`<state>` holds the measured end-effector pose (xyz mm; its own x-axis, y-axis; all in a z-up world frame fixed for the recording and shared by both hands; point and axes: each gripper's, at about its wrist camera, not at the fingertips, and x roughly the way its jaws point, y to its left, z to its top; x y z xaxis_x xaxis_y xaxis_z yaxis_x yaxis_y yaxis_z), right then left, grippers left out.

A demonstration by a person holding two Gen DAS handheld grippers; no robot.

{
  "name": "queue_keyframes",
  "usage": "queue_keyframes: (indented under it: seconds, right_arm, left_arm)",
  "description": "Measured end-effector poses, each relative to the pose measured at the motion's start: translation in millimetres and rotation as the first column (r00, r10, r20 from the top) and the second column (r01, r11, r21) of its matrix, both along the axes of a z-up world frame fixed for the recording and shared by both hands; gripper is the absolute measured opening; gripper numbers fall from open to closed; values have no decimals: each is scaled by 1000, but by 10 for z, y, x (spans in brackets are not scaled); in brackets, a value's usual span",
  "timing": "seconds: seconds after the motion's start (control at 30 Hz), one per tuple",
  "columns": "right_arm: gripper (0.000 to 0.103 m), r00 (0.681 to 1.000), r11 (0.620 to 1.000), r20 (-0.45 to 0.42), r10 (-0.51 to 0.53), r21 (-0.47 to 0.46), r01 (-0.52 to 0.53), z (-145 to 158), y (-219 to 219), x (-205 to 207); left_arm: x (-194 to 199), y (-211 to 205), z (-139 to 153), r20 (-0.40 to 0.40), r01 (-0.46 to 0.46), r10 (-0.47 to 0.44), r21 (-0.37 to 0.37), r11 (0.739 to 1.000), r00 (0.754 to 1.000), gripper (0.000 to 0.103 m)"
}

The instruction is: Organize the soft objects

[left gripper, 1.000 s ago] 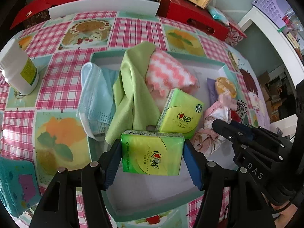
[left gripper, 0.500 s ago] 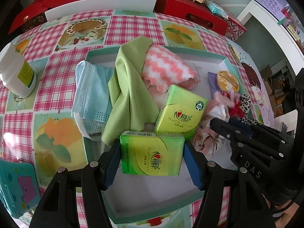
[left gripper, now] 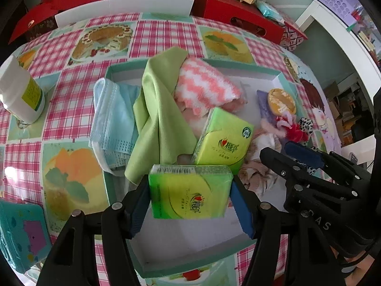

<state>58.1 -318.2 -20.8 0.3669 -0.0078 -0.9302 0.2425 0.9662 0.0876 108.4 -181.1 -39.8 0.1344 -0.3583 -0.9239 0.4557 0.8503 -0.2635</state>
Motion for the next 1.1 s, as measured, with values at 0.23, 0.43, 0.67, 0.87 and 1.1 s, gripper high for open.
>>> queue_keyframes:
  seconds: [0.23, 0.43, 0.67, 0.87, 1.1]
  right_arm:
    - [51, 999, 1000, 41, -5, -23, 5, 163, -15, -53]
    - [52, 998, 999, 60, -6, -36, 8, 230, -9, -66]
    - [58, 998, 999, 65, 1, -46, 2, 249, 6, -64]
    - [66, 998, 998, 65, 17, -60, -13, 249, 56, -47]
    - [79, 999, 996, 47, 4, -89, 1, 212, 33, -24]
  left_arm:
    - [0, 65, 178, 33, -11, 13, -50, 999, 999, 69]
    - [76, 215, 334, 86, -72, 77, -66, 995, 993, 69]
    - [225, 427, 328, 176, -194, 190, 6, 981, 966, 79]
    - [296, 526, 251, 236, -258, 230, 95, 961, 944, 88]
    - [359, 581, 188, 252, -284, 243, 141, 948, 937, 89]
